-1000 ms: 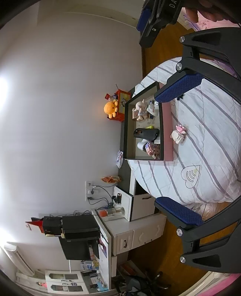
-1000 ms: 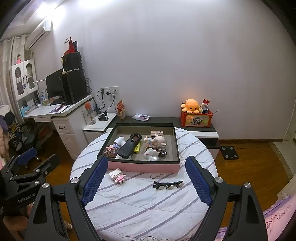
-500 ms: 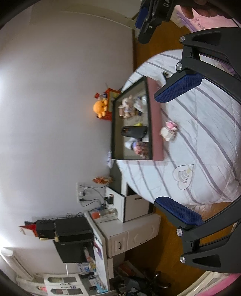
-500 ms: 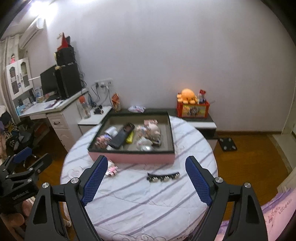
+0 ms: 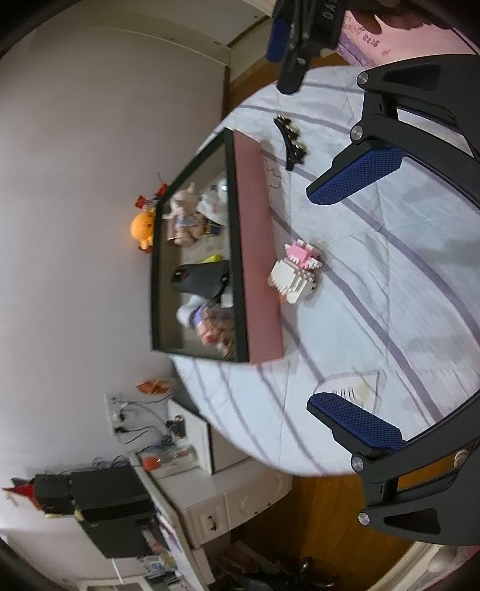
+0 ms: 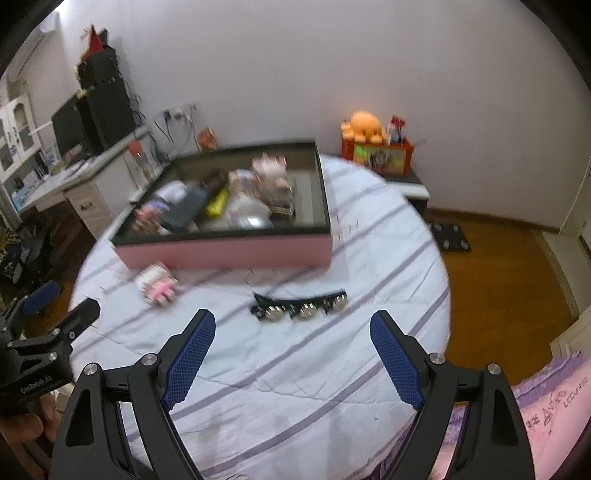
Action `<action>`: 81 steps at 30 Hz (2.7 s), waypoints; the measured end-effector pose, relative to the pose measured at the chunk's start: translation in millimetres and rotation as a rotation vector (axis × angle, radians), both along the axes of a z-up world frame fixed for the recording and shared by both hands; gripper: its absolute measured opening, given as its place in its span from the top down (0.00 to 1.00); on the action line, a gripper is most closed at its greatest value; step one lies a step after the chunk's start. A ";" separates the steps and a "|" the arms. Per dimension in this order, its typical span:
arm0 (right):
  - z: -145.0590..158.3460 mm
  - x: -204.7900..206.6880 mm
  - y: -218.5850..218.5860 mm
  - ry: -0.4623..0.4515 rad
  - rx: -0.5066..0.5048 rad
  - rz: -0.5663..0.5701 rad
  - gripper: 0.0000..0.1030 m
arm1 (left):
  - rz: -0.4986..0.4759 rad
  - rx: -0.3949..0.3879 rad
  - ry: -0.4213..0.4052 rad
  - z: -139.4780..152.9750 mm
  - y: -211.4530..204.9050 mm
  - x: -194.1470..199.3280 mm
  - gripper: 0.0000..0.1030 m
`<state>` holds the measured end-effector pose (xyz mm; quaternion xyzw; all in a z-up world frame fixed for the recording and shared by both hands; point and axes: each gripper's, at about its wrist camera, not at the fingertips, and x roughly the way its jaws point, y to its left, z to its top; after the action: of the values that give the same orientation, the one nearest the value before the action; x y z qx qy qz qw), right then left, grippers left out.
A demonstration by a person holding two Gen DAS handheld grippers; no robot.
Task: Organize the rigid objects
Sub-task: 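Withdraw both tools toward the white block figure and black hair clip, then grasp the white block figure with the left tool while the right tool grasps the hair clip, then lower block figure and hair clip into the pink box and open both tools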
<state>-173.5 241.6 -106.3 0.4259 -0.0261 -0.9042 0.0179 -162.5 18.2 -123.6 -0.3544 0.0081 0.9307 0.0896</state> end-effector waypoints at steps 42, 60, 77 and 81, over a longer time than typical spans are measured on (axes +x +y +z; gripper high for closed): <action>-66.4 -62.0 5.7 -0.038 -0.030 0.055 0.12 | -0.027 0.031 -0.154 -56.6 23.6 -64.3 0.41; -15.8 -37.7 -6.5 0.056 -0.046 0.101 0.12 | -0.034 0.039 -0.090 -22.4 4.6 -53.1 0.41; 35.4 -130.2 -42.8 0.148 -0.017 0.180 0.12 | -0.077 0.051 0.011 40.3 15.9 -141.0 0.41; 12.1 -150.4 -46.3 0.100 0.013 0.185 0.12 | -0.092 0.062 -0.033 19.6 24.2 -164.0 0.41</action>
<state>-323.9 195.4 -94.2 0.3807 0.0201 -0.9191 0.0998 -326.5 42.4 -104.0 -0.3661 -0.0061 0.9194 0.1434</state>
